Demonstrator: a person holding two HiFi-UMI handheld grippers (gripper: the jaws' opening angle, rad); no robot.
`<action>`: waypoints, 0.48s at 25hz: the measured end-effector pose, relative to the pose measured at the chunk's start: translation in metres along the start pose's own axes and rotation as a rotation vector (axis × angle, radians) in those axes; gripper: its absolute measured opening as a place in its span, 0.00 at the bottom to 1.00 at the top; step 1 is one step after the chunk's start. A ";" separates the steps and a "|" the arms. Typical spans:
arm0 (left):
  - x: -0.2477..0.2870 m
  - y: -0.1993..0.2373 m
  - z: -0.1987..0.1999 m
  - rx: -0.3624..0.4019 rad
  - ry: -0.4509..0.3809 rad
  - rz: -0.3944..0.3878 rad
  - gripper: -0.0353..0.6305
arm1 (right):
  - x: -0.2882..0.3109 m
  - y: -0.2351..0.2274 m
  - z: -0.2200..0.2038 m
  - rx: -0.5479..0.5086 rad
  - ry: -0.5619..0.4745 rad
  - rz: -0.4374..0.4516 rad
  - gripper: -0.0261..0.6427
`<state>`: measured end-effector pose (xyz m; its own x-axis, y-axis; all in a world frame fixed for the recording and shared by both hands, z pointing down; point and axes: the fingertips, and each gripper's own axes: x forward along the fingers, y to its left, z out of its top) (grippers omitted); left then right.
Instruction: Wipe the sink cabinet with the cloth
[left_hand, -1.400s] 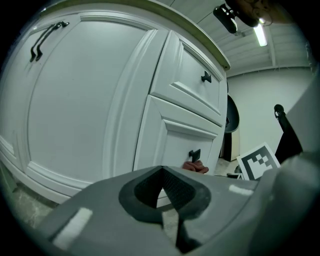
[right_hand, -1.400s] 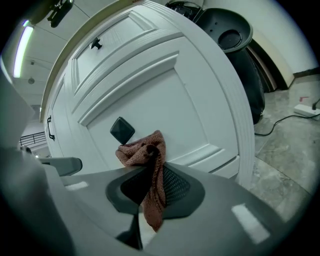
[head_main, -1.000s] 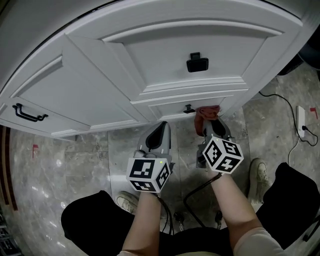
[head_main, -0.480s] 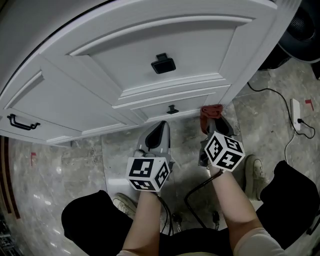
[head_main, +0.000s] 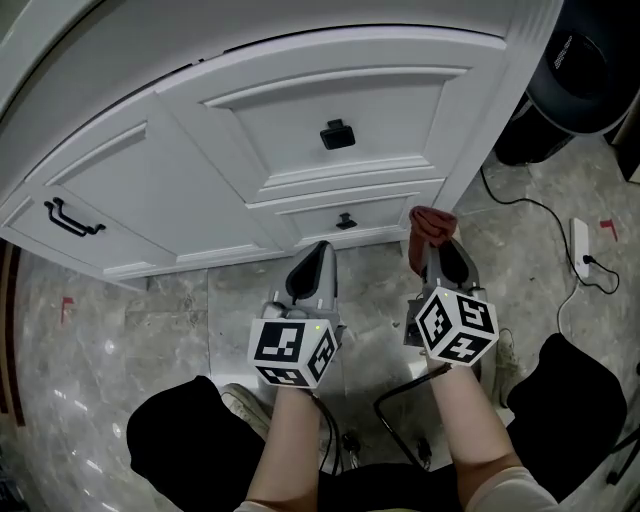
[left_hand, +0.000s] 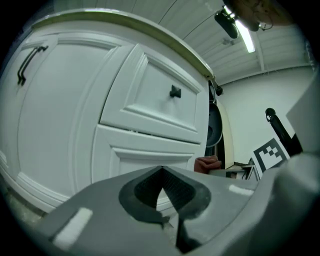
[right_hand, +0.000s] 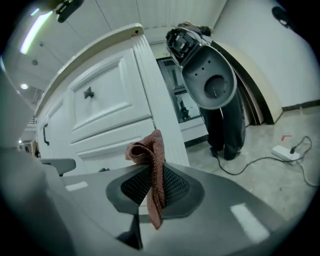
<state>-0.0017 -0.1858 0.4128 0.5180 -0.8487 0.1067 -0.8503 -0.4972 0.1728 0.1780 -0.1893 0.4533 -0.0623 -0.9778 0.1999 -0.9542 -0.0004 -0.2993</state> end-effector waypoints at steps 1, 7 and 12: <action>-0.007 -0.007 0.010 0.017 -0.018 -0.003 0.05 | -0.009 0.010 0.012 -0.030 -0.027 0.019 0.15; -0.055 -0.045 0.063 0.091 -0.128 -0.012 0.05 | -0.074 0.057 0.064 -0.206 -0.159 0.089 0.16; -0.108 -0.082 0.090 0.104 -0.194 -0.023 0.05 | -0.131 0.078 0.073 -0.226 -0.181 0.150 0.15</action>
<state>0.0039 -0.0698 0.2992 0.5182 -0.8507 -0.0879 -0.8487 -0.5242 0.0699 0.1336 -0.0765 0.3355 -0.1736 -0.9848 -0.0060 -0.9803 0.1734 -0.0941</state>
